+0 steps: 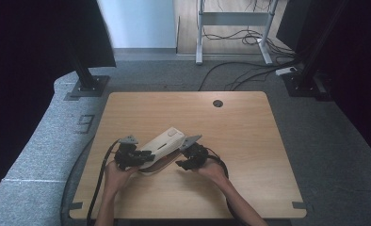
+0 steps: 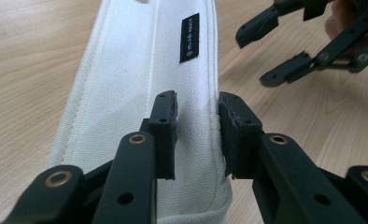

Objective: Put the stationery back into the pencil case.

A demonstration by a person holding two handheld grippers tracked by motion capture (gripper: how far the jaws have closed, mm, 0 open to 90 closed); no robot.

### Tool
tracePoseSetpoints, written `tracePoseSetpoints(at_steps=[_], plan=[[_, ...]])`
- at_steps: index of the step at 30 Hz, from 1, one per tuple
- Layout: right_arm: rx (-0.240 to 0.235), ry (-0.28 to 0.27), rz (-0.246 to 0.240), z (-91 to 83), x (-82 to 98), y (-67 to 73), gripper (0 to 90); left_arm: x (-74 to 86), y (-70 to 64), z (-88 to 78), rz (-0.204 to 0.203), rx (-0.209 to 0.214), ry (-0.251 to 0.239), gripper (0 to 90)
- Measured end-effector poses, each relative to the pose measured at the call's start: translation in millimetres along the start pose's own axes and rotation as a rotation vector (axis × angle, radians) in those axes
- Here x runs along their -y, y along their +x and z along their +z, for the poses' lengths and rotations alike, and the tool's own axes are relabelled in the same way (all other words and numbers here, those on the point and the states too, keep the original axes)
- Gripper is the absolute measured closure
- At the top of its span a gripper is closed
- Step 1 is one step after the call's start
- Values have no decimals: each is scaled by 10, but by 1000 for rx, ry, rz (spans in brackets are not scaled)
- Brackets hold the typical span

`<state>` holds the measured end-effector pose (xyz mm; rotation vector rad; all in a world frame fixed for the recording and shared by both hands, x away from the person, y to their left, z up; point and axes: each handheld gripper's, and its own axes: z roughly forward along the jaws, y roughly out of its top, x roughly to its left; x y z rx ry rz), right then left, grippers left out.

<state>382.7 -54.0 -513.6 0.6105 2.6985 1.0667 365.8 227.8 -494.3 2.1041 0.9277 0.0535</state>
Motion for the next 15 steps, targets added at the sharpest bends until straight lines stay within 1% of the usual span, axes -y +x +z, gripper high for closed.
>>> tracePoseSetpoints(at_steps=[3, 4, 5, 8, 13, 15], plan=[[10, -1, 20, -61, 49, -26, 454, 23, -27, 28, 7, -3, 2, 661], [10, -4, 20, -72, 61, -36, 451, 29, -36, 37, 8, -2, 5, 655], [11, -4, 31, -86, 75, -41, 446, 35, -44, 50, 10, 2, 11, 644], [13, -4, 36, -109, 115, -59, 440, 58, -71, 102, 14, 7, 28, 616], [20, -7, 50, -144, 172, -77, 414, 69, -96, 109, 30, 10, 23, 541], [21, -11, 51, -160, 178, -81, 397, 68, -110, 100, 40, 15, 17, 490]])
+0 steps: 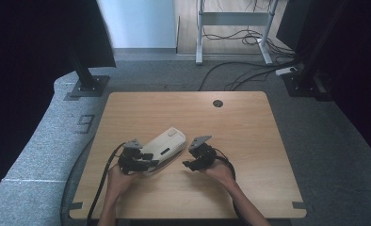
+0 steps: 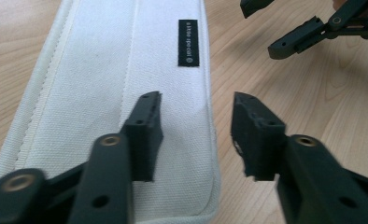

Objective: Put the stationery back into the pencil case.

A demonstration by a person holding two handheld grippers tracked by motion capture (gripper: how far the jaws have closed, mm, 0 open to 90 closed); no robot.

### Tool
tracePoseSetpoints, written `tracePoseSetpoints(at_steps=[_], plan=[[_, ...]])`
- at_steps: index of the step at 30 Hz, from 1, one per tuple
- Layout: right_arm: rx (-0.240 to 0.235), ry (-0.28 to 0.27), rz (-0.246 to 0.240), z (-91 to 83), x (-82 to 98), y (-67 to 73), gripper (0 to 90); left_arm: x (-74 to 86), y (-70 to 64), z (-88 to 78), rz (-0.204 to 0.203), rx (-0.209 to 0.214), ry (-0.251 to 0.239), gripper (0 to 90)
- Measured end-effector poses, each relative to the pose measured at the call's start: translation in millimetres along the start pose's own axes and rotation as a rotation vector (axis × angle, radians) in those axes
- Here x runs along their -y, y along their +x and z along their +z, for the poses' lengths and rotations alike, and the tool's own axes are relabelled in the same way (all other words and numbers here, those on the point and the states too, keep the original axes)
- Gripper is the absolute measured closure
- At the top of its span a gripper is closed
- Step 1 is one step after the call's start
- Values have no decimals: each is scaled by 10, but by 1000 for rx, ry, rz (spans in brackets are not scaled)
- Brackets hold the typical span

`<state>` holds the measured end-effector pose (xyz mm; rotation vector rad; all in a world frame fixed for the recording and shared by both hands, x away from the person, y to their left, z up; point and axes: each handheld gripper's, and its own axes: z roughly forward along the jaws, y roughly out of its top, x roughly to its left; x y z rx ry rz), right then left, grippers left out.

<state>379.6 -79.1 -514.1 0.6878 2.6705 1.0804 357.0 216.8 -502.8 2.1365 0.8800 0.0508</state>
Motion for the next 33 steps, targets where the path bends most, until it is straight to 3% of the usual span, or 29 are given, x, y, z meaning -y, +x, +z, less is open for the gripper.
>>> tracePoseSetpoints(at_steps=[6, 12, 19, 24, 28, 33], plan=[[-9, -12, 1, -58, 14, -8, 314, -6, -28, -37, 30, 1, -13, 362], [-2, -29, 0, -124, 39, -3, 237, -16, -47, -122, 20, 17, -44, 230], [11, -35, 23, -236, 59, 0, 167, -8, -109, -203, 62, 43, -21, 221], [31, -33, 38, -308, 96, -2, 137, -3, -131, -245, 64, 60, -16, 158], [36, -35, 36, -371, 133, 7, 127, 9, -140, -292, 68, 48, -27, 139], [43, -39, 39, -457, 180, 13, 94, 39, -148, -341, 78, 11, -27, 49]])
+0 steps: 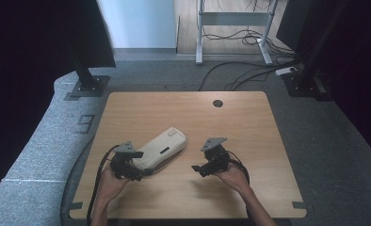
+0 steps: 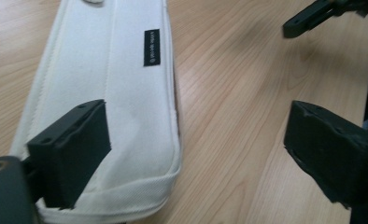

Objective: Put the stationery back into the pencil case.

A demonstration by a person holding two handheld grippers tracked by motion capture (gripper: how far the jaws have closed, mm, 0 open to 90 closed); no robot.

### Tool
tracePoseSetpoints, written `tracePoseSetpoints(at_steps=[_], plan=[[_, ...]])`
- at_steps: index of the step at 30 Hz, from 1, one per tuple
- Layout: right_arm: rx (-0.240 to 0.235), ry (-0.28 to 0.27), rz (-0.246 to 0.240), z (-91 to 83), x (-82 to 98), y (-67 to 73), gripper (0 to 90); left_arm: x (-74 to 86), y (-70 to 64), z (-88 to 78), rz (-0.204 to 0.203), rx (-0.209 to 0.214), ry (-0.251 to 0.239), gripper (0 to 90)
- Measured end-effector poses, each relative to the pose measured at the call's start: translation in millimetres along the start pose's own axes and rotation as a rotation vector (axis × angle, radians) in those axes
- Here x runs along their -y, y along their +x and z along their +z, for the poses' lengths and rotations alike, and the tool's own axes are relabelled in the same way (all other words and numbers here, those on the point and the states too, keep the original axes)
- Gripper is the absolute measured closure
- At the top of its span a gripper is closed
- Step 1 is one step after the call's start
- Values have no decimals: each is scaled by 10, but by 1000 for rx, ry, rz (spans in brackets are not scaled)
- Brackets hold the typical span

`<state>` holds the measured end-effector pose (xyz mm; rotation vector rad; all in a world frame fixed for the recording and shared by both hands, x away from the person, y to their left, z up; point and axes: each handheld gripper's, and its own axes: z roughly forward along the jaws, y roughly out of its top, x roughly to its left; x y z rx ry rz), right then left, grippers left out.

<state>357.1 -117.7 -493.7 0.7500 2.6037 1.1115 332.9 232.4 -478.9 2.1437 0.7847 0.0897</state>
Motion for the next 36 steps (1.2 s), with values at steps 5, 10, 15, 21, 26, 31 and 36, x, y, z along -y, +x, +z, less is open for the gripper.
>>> tracePoseSetpoints(at_steps=[5, 10, 15, 21, 26, 31, 36], plan=[[18, -9, 2, -108, 56, -23, 49, 43, 6, -78, -2, -13, -6, 16], [43, -17, 12, -234, 140, -65, 30, 85, 3, -158, 3, -23, -14, 9], [79, -25, 21, -348, 247, -104, 21, 131, -3, -207, 8, -41, 6, 0], [107, -26, 48, -469, 415, -182, 19, 237, 36, -237, 4, -88, 26, 0], [116, -44, 82, -547, 567, -243, 19, 345, 66, -218, -10, -100, 20, 0], [137, -46, 111, -579, 728, -275, 22, 461, 87, -165, -14, -101, 38, 0], [171, -39, 131, -575, 861, -296, 28, 585, 117, -97, -19, -121, 59, 0]])
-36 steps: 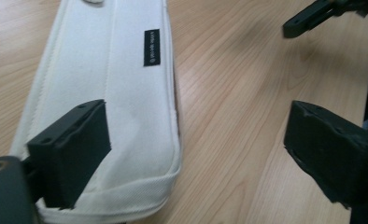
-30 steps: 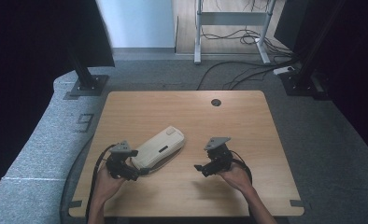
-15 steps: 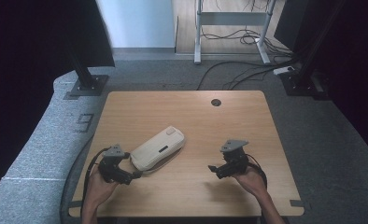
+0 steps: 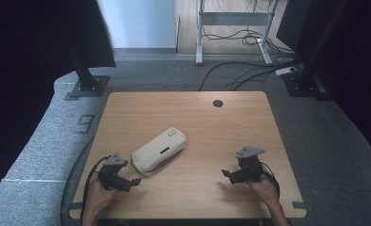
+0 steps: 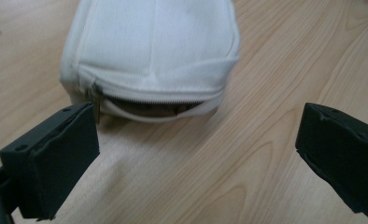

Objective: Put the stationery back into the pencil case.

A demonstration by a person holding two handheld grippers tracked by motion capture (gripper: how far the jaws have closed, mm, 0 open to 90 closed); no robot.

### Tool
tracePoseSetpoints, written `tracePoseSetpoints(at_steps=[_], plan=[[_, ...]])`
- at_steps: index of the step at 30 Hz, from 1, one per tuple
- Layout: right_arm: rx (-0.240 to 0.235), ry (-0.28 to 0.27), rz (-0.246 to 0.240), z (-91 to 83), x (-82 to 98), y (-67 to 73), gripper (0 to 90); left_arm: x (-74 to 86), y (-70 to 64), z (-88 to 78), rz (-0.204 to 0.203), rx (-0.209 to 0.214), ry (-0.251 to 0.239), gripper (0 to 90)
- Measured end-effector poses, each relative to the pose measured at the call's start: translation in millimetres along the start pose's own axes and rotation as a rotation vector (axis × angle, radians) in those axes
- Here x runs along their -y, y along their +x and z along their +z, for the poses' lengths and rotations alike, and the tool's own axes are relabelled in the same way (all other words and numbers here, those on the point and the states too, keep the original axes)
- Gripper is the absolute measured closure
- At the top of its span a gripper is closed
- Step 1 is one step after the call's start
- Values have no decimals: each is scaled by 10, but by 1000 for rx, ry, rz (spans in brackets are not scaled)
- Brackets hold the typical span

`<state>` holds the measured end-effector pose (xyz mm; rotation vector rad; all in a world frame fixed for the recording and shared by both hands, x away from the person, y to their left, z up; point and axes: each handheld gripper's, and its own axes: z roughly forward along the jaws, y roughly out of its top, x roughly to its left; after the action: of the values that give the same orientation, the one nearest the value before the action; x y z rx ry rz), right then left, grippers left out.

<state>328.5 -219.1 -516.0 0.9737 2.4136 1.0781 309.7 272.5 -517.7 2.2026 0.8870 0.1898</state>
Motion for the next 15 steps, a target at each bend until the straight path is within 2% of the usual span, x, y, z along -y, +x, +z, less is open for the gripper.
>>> tracePoseSetpoints(at_steps=[9, 12, 15], plan=[[10, 12, 34, 77, 194, -11, 34, 143, 1, 94, 3, -23, 8, 0], [11, 23, 47, 130, 292, -9, 38, 186, -5, 189, 5, -33, 35, 0], [12, 34, 53, 167, 350, 2, 41, 190, -26, 233, 24, -59, 21, 0]])
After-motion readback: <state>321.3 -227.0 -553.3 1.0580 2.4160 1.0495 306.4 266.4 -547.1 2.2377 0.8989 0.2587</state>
